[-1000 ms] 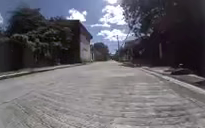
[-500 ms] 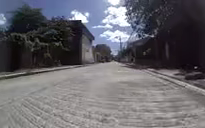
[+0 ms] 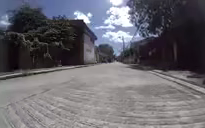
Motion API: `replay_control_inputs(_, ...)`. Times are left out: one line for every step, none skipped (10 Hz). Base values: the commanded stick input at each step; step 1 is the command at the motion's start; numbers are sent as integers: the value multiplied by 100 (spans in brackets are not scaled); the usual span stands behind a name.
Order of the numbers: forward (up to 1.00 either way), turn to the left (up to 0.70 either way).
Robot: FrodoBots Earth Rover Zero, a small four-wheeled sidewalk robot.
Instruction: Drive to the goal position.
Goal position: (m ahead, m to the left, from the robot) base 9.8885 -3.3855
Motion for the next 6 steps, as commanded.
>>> replay_control_inputs(100, 0)
replay_control_inputs(100, 0)
replay_control_inputs(100, 0)
replay_control_inputs(100, 0)
replay_control_inputs(100, 0)
replay_control_inputs(100, 0)
